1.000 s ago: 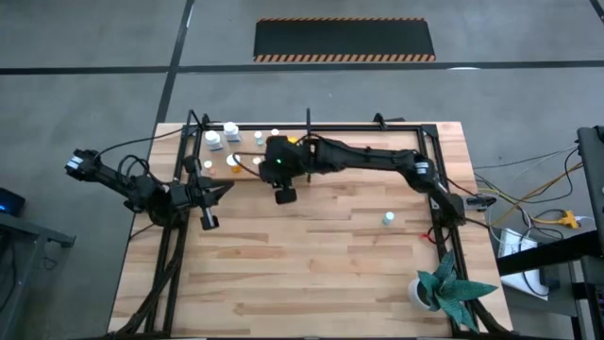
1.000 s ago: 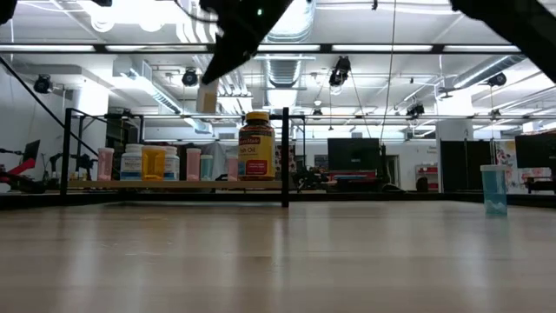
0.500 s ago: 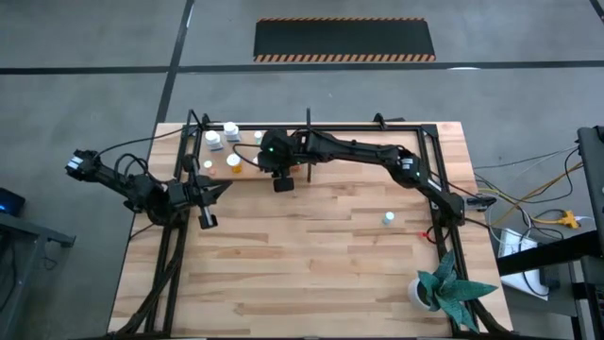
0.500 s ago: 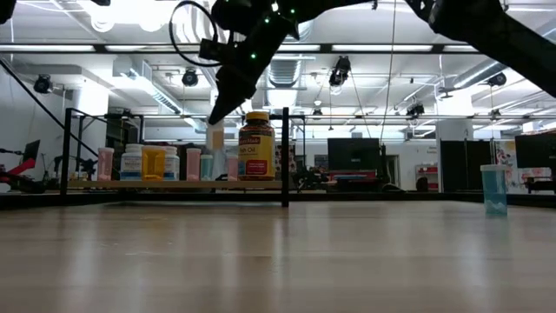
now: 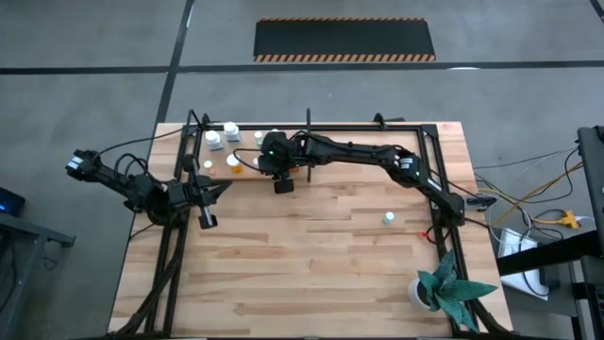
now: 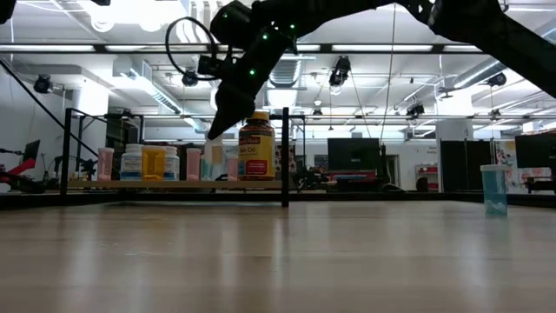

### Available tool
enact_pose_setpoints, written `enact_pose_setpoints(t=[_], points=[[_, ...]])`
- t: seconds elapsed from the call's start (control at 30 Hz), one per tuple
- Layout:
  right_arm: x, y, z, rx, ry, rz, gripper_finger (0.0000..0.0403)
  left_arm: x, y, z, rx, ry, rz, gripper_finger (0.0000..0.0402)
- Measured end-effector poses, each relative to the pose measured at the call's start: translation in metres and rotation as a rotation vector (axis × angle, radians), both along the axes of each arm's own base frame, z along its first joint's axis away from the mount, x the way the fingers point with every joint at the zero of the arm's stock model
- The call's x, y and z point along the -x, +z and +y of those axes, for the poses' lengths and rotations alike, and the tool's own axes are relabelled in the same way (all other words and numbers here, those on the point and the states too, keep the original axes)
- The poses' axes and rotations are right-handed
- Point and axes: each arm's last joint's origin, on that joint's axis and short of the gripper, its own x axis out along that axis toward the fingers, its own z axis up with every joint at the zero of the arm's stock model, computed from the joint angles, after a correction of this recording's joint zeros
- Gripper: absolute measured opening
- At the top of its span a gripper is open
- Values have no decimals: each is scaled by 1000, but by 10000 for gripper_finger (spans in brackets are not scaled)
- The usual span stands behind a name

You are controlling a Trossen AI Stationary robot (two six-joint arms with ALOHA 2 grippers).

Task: Pick and place medicine bottles onto shelf by color
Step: Put the transparent pill bottle on the shelf

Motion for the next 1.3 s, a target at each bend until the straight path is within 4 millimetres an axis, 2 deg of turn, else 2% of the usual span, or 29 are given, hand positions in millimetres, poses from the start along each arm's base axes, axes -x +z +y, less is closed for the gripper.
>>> enact_pose_setpoints(t=[0.77,1.3], points=[[-3,-21,-3,11,-5,-29,146,0,0,0,0,0,0,0],[-2,-22,-3,-8,-19,-22,194,0,0,0,0,0,0,0]])
